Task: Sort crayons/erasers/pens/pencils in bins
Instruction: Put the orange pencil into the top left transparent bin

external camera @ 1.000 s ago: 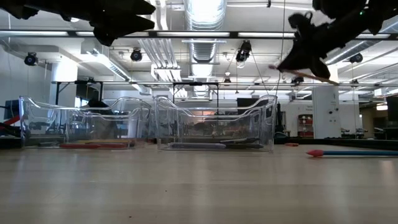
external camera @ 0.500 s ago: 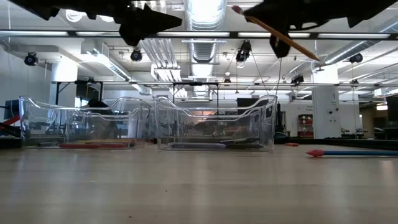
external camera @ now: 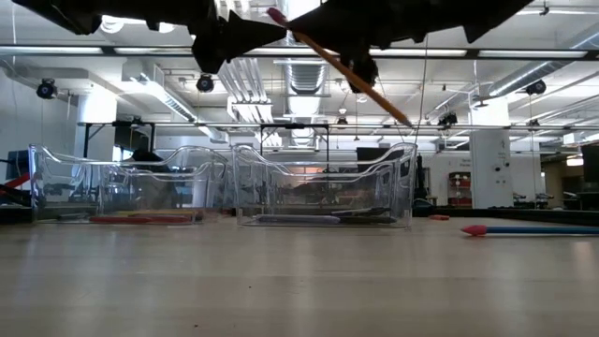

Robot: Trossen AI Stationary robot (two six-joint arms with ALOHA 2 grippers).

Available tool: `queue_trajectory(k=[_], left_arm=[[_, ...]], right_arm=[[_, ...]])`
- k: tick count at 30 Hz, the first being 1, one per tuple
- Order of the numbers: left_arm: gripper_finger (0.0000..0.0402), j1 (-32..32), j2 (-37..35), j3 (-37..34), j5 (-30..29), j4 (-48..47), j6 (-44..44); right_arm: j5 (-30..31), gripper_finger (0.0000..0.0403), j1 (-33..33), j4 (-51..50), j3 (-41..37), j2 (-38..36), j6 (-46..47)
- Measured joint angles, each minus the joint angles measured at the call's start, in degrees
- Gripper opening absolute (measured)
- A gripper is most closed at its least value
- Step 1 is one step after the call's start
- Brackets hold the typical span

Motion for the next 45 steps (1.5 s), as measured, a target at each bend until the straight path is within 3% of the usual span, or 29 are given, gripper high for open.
queue_trajectory(k=[6,10,15,25,30,34,39,45], left_arm=[[0.0334,0.0,0.0,-0.3,0.0,-0.7,-0.1],[0.0304,0.0,-0.6,-0.3,0.0,-1.9,-0.1],[0.0227,0.0,-2.4,-0.3,0.0,-3.3,-0.8],[0.0028,0.0,-2.9,-0.3,0.8,-3.5,-0.8],[0.0018,0.0,-2.9,-0.2,1.3,-3.7,0.0],[0.0014,0.1,-2.9,-0.2,1.0,-3.7,0.3],[0.0011,0.9,-4.4,-0.2,0.9,-5.4,2.5],[0.0013,3.0,-11.6,-0.5,-2.9,-16.3,4.0]], right_arm=[[-0.4,0.0017,0.5,-1.6,5.9,4.4,-2.1],[-0.4,0.0017,0.6,-4.4,8.4,4.6,-3.4],[-0.4,0.0017,0.8,-4.8,8.7,4.3,-3.7],[0.0,0.0018,0.7,-5.1,8.5,4.1,-3.6],[0.2,0.0027,0.7,-6.5,8.9,4.1,-3.5],[0.0,0.0071,0.8,-7.8,8.9,4.1,-4.0],[0.0,0.0163,0.8,-9.5,8.9,3.9,-4.5],[-0.5,0.0263,0.8,-16.5,8.9,-1.7,-4.4]])
